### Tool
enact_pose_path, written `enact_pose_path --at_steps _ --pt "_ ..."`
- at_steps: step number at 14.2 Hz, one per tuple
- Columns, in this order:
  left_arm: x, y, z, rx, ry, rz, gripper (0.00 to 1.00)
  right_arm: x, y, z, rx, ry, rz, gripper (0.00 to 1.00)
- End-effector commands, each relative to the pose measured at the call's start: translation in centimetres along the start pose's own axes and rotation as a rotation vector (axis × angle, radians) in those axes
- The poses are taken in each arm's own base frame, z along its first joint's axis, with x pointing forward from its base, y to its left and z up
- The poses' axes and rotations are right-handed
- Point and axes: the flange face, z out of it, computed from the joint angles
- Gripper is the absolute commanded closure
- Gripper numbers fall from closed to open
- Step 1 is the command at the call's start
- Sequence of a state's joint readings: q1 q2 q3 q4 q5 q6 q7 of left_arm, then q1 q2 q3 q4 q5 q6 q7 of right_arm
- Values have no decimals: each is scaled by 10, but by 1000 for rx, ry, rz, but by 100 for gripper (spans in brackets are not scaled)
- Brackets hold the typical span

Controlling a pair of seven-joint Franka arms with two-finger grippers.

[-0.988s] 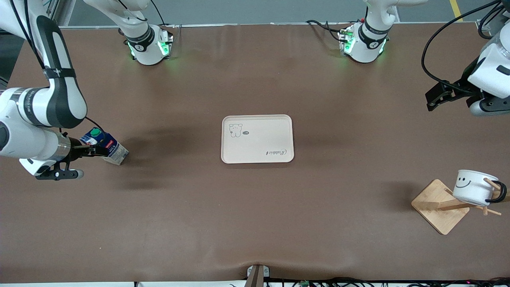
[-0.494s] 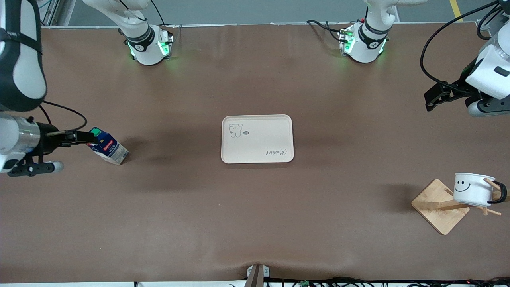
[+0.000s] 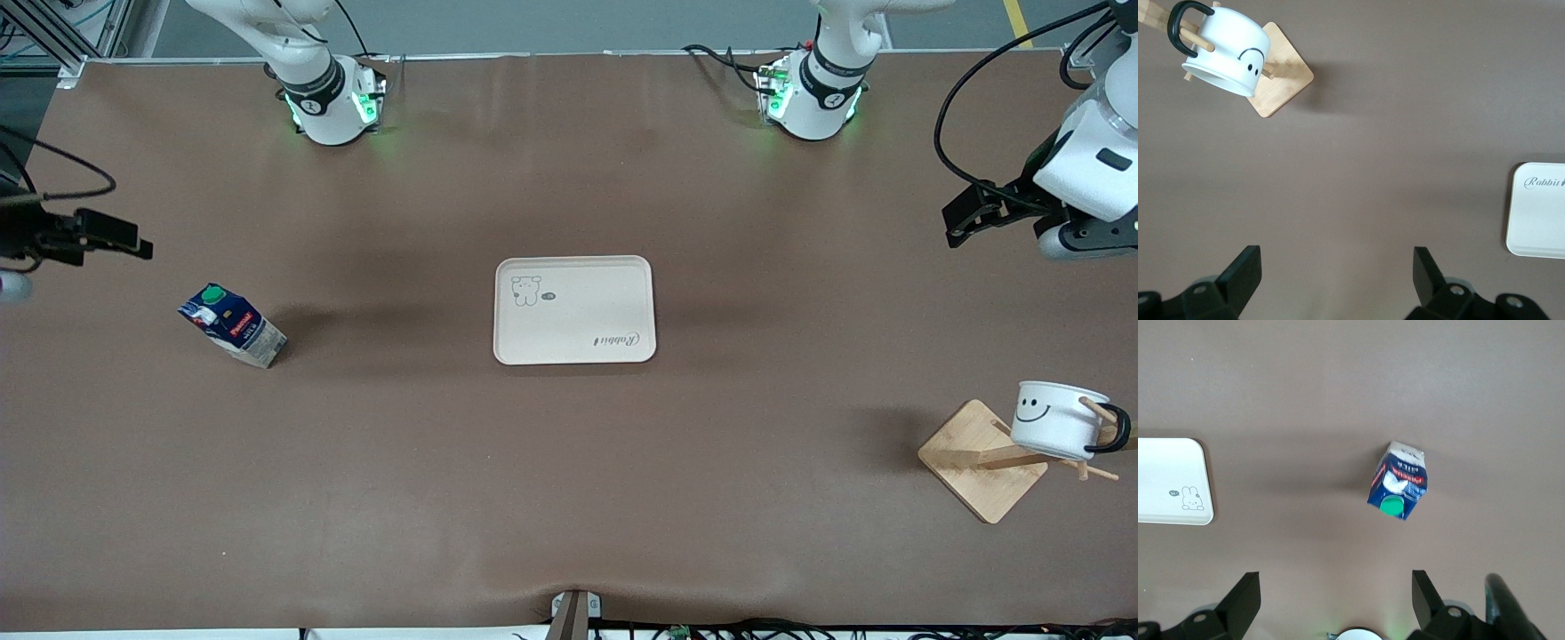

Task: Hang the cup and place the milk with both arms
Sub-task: 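Open the right gripper and draw it back from the carton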

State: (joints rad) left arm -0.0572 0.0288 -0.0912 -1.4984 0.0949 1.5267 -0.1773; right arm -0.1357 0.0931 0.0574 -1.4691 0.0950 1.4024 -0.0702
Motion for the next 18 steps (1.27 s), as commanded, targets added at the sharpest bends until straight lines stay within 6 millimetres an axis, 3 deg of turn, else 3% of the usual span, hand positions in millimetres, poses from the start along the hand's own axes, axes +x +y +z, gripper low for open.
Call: enact_pose_path --at_steps 1,4,6,10,16,18 --pt "-3 1 -2 -13 -3 14 0 -31 -16 -8 7 17 127 0" --pt "-4 1 -3 -12 -5 15 0 -43 -22 -12 2 -19 132 0" --pt "-4 -1 -3 -14 -4 9 0 -51 -38 -19 -21 -8 101 0" --pt "-5 -2 -5 -14 -1 7 0 -49 -22 -17 -14 -11 116 0" --pt "-5 -1 -4 -13 -5 11 0 -56 -22 -26 -7 10 96 0" --pt "-6 1 -5 -4 -2 16 0 -56 -13 -24 -6 6 94 0"
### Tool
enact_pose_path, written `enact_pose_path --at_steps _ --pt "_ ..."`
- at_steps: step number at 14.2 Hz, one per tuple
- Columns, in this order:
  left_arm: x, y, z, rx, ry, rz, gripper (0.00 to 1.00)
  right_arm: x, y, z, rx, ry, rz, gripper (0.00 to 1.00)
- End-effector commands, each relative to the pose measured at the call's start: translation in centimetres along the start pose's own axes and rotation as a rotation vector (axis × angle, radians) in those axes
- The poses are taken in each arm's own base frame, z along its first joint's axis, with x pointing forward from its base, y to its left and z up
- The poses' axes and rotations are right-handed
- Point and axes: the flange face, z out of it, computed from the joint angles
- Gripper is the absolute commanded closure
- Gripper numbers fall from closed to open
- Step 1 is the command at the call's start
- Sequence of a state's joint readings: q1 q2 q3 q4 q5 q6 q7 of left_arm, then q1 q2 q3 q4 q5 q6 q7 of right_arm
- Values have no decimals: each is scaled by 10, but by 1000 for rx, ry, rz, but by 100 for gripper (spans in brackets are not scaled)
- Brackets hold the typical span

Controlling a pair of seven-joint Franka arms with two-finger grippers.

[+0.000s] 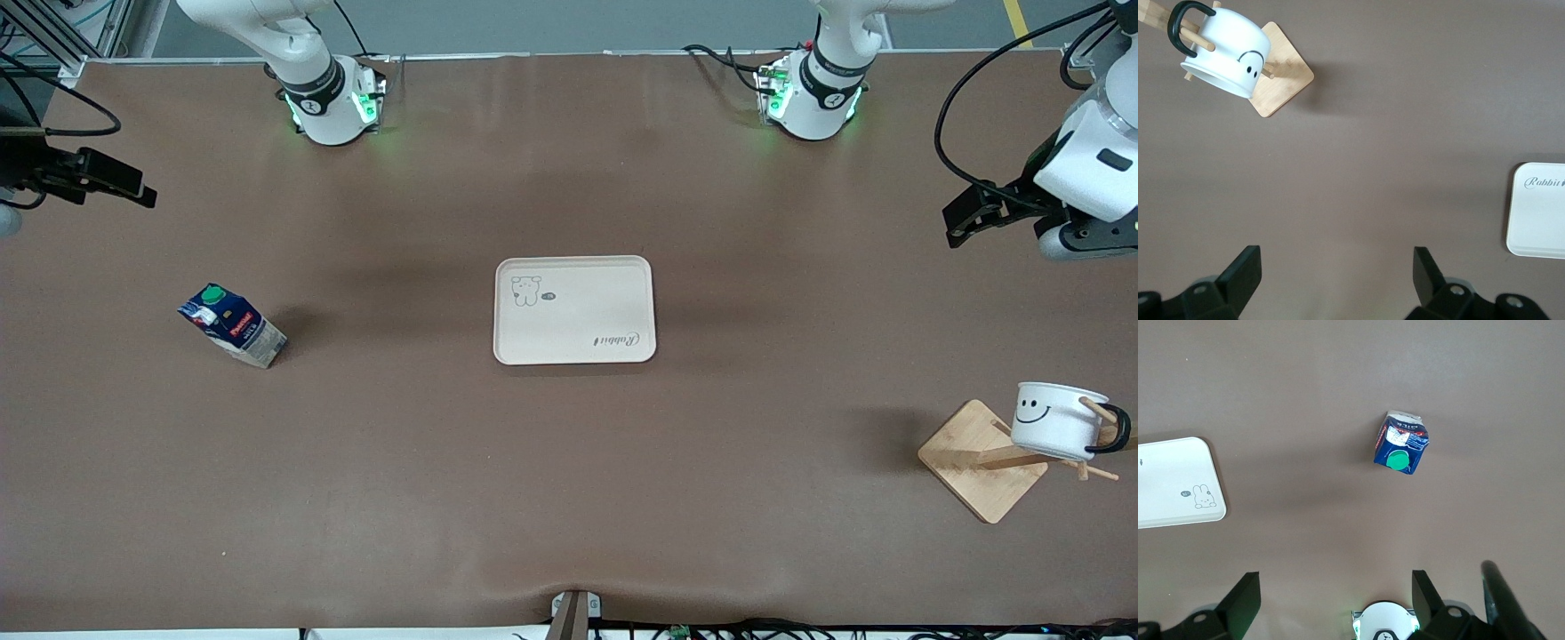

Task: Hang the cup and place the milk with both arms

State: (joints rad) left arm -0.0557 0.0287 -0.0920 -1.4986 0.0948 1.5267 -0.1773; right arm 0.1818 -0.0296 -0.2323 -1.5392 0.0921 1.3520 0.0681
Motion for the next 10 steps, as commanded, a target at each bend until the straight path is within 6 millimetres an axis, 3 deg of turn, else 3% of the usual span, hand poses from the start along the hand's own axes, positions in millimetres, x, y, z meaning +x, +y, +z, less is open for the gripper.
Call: enact_pose_path --at_steps 1,5,10 --pt "-6 2 -6 -6 1 17 0 -10 10 -4 1 11 -34 0" --pt "-5 4 -2 -13 -9 15 0 -11 10 -3 -1 8 -42 0" --pt "-12 11 -10 -78 -22 19 0 -13 1 -3 -15 9 -56 0"
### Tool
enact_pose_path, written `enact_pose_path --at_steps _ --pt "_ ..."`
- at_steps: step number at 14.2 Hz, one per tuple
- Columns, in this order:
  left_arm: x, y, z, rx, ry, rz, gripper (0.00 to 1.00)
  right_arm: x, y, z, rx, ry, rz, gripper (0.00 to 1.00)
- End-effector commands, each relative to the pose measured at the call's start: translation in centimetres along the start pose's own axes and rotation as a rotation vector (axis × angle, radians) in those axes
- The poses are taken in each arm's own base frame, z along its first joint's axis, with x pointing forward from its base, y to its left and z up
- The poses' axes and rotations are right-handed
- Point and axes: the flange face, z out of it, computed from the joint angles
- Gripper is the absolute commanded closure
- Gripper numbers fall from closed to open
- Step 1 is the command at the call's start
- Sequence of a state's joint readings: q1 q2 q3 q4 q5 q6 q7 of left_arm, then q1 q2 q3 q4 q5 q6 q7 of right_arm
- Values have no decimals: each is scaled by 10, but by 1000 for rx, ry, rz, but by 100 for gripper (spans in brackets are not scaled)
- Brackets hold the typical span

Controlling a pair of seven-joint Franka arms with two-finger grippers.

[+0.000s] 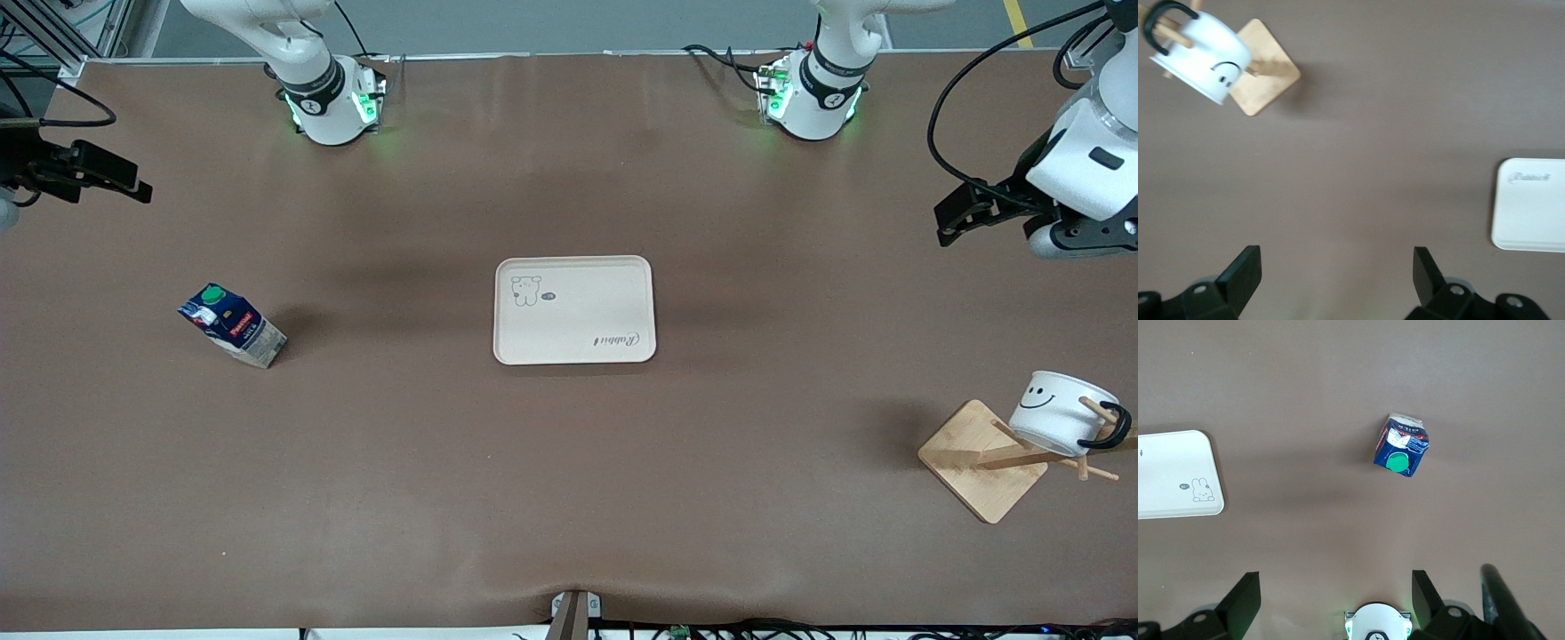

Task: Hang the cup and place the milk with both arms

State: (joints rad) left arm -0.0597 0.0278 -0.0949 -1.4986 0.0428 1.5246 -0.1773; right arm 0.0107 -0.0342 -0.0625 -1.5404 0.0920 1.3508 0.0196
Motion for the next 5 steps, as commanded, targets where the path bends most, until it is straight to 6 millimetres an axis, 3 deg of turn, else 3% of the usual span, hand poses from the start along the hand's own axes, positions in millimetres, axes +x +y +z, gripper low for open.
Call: enact_pose_path --at_steps 1,5 --pt "-11 5 -9 -26 -17 9 0 -10 2 -2 -30 10 -8 0" --pt "-12 3 -22 -26 0 14 0 -8 -2 -5 -110 38 -7 0"
